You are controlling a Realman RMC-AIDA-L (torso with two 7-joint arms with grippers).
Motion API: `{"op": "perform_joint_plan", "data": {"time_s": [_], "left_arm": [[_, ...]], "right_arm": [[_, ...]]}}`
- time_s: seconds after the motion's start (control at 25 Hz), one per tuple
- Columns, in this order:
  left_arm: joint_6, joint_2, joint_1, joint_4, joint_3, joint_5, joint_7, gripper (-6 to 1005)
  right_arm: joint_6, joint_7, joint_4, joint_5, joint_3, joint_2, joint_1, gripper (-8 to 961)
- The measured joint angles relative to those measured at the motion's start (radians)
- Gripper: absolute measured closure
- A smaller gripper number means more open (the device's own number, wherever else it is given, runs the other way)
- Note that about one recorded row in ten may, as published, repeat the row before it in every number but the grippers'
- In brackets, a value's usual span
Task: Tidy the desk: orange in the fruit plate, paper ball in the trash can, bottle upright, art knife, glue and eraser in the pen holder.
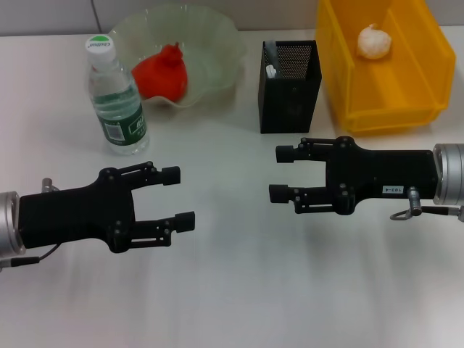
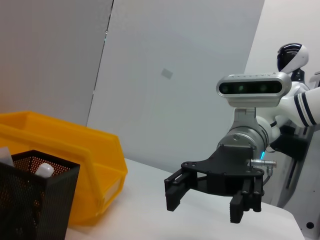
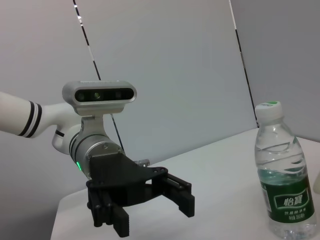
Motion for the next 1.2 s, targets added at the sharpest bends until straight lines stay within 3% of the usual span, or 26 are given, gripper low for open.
{"op": "perform_joint_plan", "data": {"time_s": [0.72,1.2], "left_arm": [[-0.010,-0.003,0.004,0.010,0.018,0.009,0.031,184],[-0.003,0.009,0.015,0.013,0.016,0.013,0.031,184]], "right_arm": [[-0.016,0.013,0.000,-0.024,0.002,-0.010,0.012,212],[-0.011,0.024,0.009,-0.053,-0.004,-0.008,0.041,212]]}}
